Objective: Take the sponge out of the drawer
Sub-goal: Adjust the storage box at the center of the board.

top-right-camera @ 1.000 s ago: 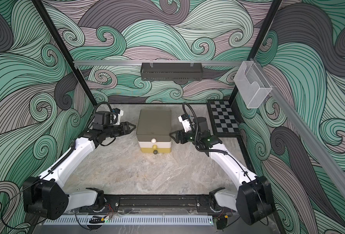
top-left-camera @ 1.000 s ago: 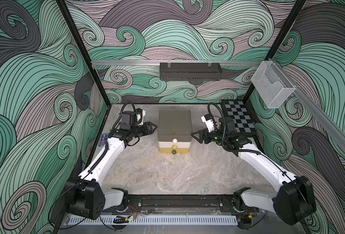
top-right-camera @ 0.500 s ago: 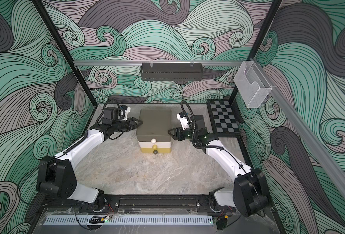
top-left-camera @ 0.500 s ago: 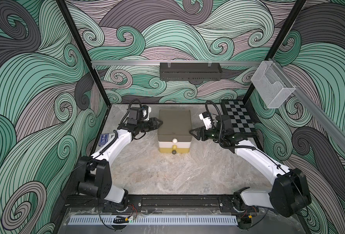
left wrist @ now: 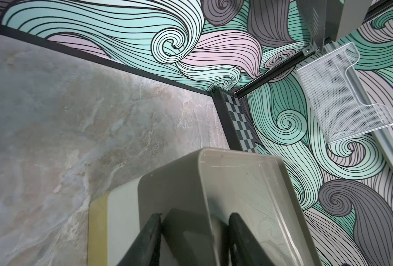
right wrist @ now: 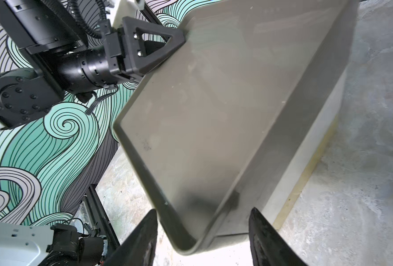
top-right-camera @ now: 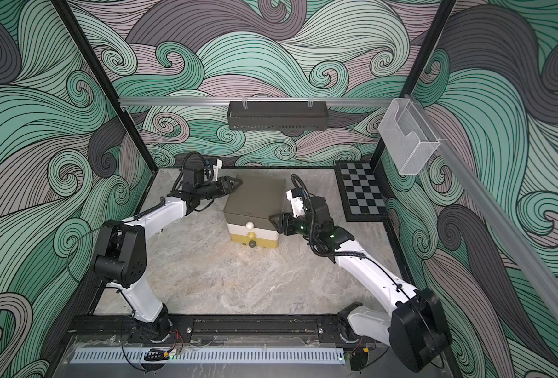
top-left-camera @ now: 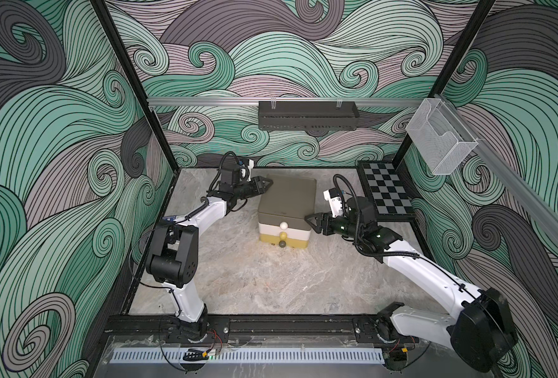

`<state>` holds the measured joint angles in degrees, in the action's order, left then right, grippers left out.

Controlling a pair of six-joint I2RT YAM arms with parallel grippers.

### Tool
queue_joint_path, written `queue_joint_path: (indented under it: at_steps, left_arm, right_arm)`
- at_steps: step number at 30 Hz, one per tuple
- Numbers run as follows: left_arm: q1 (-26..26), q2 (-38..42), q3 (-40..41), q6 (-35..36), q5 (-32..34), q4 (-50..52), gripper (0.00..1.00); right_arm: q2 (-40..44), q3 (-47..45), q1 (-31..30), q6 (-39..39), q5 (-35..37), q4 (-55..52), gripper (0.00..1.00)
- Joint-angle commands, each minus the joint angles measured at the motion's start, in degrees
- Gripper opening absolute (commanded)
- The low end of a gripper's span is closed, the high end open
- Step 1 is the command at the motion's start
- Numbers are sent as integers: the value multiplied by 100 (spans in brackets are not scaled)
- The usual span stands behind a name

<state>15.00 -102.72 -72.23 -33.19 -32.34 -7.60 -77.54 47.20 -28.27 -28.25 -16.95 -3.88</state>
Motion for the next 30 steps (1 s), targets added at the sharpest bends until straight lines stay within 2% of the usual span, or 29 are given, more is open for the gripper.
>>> queue_joint_path:
  at_steps: [1,7,14,17,22,24,28,30]
  left_arm:
    - [245,-616,49,-29,-80,812,46]
    - [261,-709,-348,78,6,1010,46]
    - [135,93,-791,864,640,2162,46]
    - [-8,418,-844,1056,1031,2567,47]
    - [-114,1186,-454,1118,1724,2692,48]
    - [-104,1487,-300,1146,1790,2746,48]
    - [-95,2073,-136,1125,2127,3471,47]
    - [-78,2718,314,1102,2144,3426,47]
  right_arm:
    - [-89,115,-192,-445,216,247,63]
    - [-92,454,-385,-247,730,-121,64]
    - [588,1069,-387,700,1444,-1535,66]
    - [746,1180,-385,1054,1571,-1771,69]
    - [81,1838,-371,1633,1260,-2080,68]
    - [-250,2151,-371,1704,1220,-2119,69]
    - [-897,2612,-372,1965,1358,-2042,68]
    - [-1250,2826,-363,2089,1370,-2047,66]
